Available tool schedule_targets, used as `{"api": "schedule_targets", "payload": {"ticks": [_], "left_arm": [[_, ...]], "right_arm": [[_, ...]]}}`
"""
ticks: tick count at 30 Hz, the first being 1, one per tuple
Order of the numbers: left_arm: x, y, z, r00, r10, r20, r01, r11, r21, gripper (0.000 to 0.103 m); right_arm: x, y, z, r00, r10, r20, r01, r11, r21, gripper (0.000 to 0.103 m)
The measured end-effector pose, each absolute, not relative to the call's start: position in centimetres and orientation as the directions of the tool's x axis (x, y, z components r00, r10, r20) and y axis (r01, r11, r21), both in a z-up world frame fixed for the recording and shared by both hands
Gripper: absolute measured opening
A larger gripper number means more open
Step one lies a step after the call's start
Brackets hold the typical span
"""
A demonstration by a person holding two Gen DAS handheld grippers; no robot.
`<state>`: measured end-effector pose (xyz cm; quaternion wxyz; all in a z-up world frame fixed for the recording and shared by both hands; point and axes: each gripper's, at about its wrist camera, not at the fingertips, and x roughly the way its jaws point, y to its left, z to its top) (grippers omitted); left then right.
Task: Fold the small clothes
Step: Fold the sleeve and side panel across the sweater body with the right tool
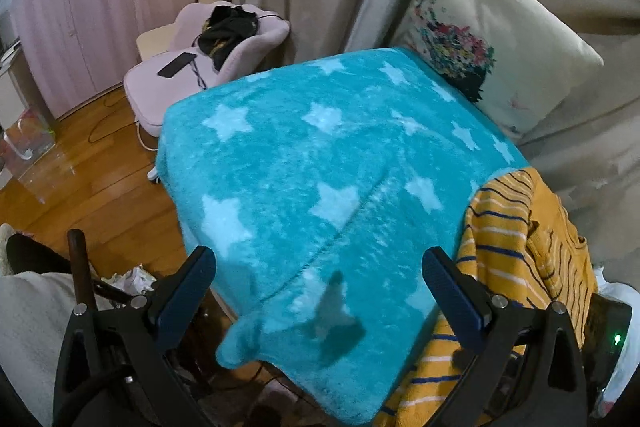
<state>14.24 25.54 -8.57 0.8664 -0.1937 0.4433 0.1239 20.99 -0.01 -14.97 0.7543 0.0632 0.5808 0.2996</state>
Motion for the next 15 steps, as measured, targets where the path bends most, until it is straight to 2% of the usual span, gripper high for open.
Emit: {"api": "schedule_targets", "payload": {"ticks": [2, 4, 6, 8, 10, 12, 13, 15], "left_arm": [[14.3, 25.2, -8.1, 0.589, 0.036, -0.807, -0.374, 0.898, -0.232, 0.103], [14.5, 24.9, -7.5, 0.604, 0.033, -0.797, -0.361, 0.902, -0.236, 0.103], [14.7, 24.6, -7.0, 0.619, 0.027, -0.785, -0.347, 0.906, -0.242, 0.103], [15.0, 24.0, -6.6, 0.629, 0.011, -0.777, -0.324, 0.913, -0.249, 0.103], [15.3, 23.5, -6.5, 0.632, -0.003, -0.775, -0.308, 0.917, -0.255, 0.103], [15.7, 22.7, -6.7, 0.629, -0.027, -0.777, -0.286, 0.921, -0.264, 0.103], [15.9, 22.3, -6.8, 0.626, -0.041, -0.779, -0.275, 0.923, -0.269, 0.103], [16.3, 21.6, -6.9, 0.621, -0.062, -0.782, -0.255, 0.926, -0.277, 0.103]], "right_arm": [[20.7, -1.6, -12.6, 0.183, 0.579, -0.794, -0.359, 0.792, 0.495, 0.006], [20.7, -3.7, -9.0, 0.242, 0.592, -0.769, -0.381, 0.787, 0.486, 0.006], [20.4, -6.0, -5.6, 0.303, 0.578, -0.758, -0.416, 0.796, 0.440, 0.006], [20.1, -8.7, -2.4, 0.386, 0.504, -0.773, -0.441, 0.837, 0.325, 0.006], [20.5, -11.9, -0.9, 0.456, 0.397, -0.796, -0.398, 0.891, 0.216, 0.006], [21.6, -15.2, -1.4, 0.519, 0.218, -0.826, -0.275, 0.958, 0.080, 0.009], [22.4, -17.2, -2.4, 0.541, 0.083, -0.837, -0.171, 0.985, -0.013, 0.013], [23.3, -21.2, -4.2, 0.529, -0.079, -0.845, 0.002, 0.996, -0.092, 0.034]]}}
